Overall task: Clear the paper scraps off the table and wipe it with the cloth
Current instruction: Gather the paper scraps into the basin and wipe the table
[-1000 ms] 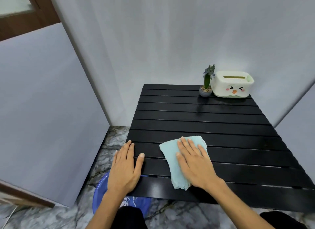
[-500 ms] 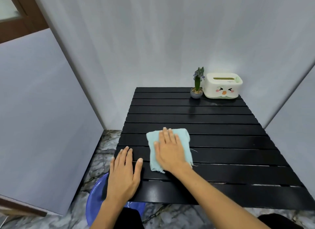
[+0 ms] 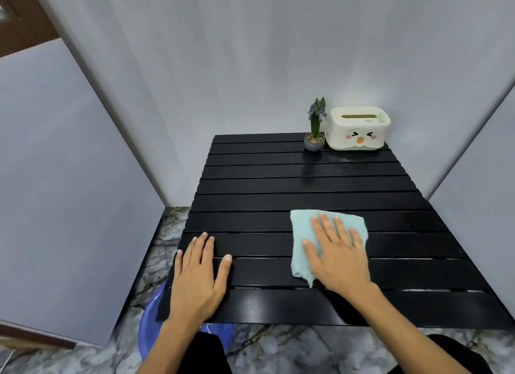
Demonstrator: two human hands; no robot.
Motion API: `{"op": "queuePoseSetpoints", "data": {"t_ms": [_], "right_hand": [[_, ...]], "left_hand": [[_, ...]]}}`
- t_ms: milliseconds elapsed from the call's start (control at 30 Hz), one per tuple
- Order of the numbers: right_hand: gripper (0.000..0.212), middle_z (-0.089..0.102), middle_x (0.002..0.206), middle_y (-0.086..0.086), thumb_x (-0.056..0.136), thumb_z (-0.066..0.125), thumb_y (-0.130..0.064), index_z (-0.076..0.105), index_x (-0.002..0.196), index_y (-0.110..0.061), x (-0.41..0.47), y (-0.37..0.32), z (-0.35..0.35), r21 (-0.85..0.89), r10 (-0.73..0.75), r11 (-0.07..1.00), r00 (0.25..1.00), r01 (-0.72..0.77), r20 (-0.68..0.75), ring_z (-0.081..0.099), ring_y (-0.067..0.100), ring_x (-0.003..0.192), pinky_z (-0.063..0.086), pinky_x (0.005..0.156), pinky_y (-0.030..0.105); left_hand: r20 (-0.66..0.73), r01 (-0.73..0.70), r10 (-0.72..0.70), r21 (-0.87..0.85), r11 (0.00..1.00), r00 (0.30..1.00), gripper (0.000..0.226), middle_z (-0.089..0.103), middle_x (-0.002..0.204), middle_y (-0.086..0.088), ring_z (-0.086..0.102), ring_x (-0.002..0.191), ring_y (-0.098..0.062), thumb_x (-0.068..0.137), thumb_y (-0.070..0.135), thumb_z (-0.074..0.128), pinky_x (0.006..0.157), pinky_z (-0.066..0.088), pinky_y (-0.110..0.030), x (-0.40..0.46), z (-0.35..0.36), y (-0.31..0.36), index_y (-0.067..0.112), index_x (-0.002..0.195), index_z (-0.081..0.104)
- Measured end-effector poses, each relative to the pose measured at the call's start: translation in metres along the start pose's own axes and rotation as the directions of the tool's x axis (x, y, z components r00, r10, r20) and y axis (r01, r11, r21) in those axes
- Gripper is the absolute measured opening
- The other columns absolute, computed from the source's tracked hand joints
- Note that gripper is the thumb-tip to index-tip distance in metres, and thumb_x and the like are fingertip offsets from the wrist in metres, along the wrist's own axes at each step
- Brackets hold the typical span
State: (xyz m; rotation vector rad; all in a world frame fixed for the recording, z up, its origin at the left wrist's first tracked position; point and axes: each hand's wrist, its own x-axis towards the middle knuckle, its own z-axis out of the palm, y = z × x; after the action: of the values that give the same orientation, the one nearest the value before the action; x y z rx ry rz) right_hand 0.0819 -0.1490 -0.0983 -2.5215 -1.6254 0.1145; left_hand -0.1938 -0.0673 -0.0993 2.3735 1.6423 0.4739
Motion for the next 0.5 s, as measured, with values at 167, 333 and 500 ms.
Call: {"op": "queuePoseSetpoints", "data": {"t_ms": [167, 333, 500], "right_hand": [[0.070, 0.003, 0.165, -0.005, 0.097, 0.014, -0.056, 0.008, 0.157, -0.022, 0.037, 0.003, -0.003, 0.032, 0.160, 0.987, 0.987, -0.160, 0.012, -0.003, 0.021, 0.151, -0.003, 0.120, 0.047], [0.067, 0.004, 0.165, -0.007, 0.098, 0.017, -0.053, 0.010, 0.157, -0.022, 0.055, -0.050, 0.003, 0.063, -0.005, 0.998, 0.998, 0.001, 0.058, -0.003, 0.022, 0.151, -0.004, 0.119, 0.048], [0.062, 0.003, 0.164, -0.013, 0.098, 0.014, -0.057, 0.008, 0.156, -0.037, 0.033, -0.077, 0.007, 0.078, -0.273, 0.961, 0.957, 0.267, 0.098, -0.006, 0.018, 0.151, -0.010, 0.120, 0.045]], "left_hand": [[-0.009, -0.001, 0.001, 0.033, 0.999, 1.000, 0.081, 0.025, 0.162, 0.003, 0.013, 0.151, -0.014, 0.091, 0.068, 0.013, 0.123, 0.004, -0.039, 0.000, 0.002, 0.001, 0.018, 0.152, 0.033], [-0.006, -0.004, 0.004, 0.059, 0.998, 1.000, 0.080, 0.024, 0.162, 0.006, 0.013, 0.151, -0.013, 0.091, 0.069, 0.014, 0.123, 0.005, -0.039, 0.000, 0.002, 0.002, 0.020, 0.152, 0.032], [0.012, -0.005, 0.004, 0.071, 0.997, 1.000, 0.080, 0.021, 0.162, 0.009, 0.010, 0.151, -0.011, 0.091, 0.070, 0.012, 0.123, 0.005, -0.040, 0.002, 0.000, 0.002, 0.024, 0.153, 0.030]]}}
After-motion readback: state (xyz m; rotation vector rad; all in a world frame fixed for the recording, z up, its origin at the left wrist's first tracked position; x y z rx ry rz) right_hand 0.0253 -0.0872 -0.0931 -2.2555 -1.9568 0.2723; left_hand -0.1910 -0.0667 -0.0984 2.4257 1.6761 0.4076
